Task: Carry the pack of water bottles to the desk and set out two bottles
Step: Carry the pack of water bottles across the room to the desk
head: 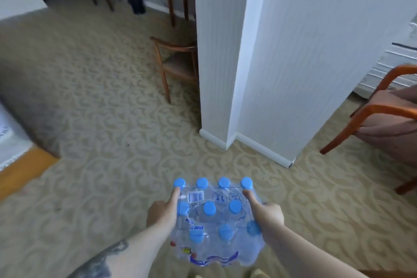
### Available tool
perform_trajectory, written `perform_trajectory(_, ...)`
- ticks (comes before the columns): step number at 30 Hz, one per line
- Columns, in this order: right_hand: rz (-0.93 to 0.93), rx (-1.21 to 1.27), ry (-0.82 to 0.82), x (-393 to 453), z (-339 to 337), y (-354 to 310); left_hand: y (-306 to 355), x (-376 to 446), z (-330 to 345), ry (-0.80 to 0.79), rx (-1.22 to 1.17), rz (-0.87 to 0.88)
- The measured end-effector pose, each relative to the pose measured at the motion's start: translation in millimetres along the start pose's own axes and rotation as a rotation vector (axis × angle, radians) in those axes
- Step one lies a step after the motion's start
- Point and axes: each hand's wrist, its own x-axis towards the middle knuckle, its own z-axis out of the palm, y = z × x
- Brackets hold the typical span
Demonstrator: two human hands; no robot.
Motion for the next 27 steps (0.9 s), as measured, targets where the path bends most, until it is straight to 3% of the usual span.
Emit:
perform_trajectory(9,-0.087,-0.139,-0.119,27.0,128.7,-109.5,7.6,113.1,-61.5,0.110,-0.128,-0.178)
perform_trajectory(24,-0.342,-0.265,-0.281,77.1,331.2,-404.5,145.1,331.0,-176.3,0.278,-0.494,-0.266)
perform_trajectory(27,-0.336,-0.251,-0.280,82.4,382.1,-455.8,170.0,389.3,-207.0,0.297,-0.480,-0.243)
